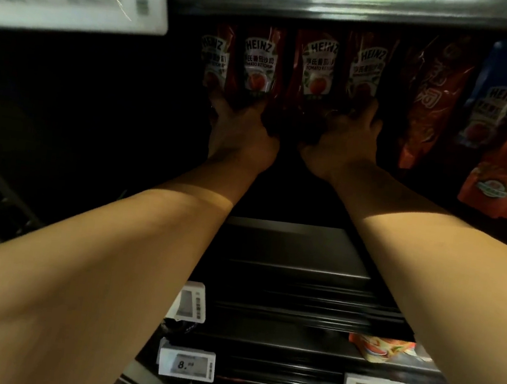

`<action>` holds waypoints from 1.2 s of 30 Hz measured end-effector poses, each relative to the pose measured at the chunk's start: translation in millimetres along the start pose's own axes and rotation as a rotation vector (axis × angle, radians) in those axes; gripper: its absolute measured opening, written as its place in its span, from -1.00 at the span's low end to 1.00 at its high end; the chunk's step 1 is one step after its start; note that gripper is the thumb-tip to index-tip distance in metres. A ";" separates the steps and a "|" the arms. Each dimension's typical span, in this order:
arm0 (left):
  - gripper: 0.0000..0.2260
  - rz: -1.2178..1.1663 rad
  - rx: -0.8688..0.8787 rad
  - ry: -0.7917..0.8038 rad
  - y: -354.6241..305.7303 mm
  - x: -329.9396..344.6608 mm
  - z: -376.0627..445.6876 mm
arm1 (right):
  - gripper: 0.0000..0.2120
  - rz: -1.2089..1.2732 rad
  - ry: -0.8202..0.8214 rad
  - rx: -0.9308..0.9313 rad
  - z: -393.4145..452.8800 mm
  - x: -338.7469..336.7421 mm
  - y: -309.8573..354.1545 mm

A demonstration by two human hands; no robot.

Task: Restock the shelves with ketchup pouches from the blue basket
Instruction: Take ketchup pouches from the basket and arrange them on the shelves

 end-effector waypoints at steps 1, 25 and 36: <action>-0.45 -0.008 0.004 -0.019 1.0 -0.9 0.5 | -0.33 0.002 -0.006 -0.001 -1.3 -0.1 -1.0; -0.74 -0.534 -0.192 -0.083 24.8 -45.0 -162.3 | -0.54 0.346 0.026 0.058 -147.9 -48.2 -62.7; -0.70 -0.576 -0.222 -0.014 26.4 -45.8 -328.7 | -0.63 0.436 0.062 -0.222 -262.7 -70.2 -117.2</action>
Point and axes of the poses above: each hand's wrist, its own z-axis towards the middle knuckle, its own x-axis out of the palm, y = z × x, the point moved 1 cm from there along z, towards the middle knuckle, and after that the axes turned 11 degrees about y, right-handed, at the moved point
